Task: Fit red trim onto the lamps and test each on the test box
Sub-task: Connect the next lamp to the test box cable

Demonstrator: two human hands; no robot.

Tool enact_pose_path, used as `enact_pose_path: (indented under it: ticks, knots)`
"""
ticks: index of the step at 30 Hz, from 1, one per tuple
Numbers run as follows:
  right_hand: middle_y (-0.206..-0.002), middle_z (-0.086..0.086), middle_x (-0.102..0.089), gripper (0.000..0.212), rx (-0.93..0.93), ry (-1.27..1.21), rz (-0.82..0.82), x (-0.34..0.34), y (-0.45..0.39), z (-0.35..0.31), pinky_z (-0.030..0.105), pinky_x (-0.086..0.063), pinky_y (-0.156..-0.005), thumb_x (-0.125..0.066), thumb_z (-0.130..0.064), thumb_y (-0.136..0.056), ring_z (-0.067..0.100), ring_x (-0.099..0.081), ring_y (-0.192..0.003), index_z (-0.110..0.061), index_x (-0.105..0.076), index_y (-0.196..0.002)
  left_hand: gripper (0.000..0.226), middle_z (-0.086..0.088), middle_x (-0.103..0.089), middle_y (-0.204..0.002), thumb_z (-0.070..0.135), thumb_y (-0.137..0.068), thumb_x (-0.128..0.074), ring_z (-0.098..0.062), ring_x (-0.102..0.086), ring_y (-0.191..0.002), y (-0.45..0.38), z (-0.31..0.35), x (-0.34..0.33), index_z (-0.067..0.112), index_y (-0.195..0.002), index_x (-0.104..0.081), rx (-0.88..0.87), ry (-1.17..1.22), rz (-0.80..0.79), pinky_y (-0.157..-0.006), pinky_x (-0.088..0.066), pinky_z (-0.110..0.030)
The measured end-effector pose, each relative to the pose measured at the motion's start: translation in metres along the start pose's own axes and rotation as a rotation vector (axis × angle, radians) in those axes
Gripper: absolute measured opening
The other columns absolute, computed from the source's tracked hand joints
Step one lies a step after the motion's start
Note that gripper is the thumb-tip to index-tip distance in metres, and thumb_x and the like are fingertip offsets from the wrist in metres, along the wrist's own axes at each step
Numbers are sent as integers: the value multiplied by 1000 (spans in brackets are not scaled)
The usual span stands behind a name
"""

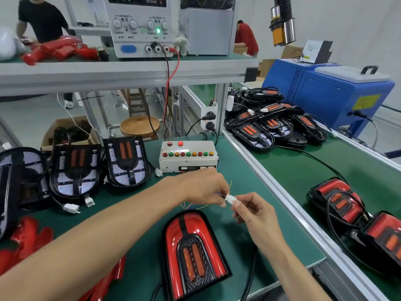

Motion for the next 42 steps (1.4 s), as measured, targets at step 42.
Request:
enact_pose_path:
  ticks: [42]
  knots:
    - [-65,4,-68,65,-260,554,-255,-18,61,-14,25,-44,-53,-48,-75,-88,11,-59,-44,-11,-59,-80,46,5,-73,-108,58,-100,-43,-21,-62,-105,21,-37,-15,24,-112,-72,122,3,214,-92,-51,-43]
Point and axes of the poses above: each hand's wrist, its own y-axis away from the middle knuckle, its own x-axis out of the back of the hand, z = x × y, the point moved 3 cm from there along -y, towards the middle knuckle
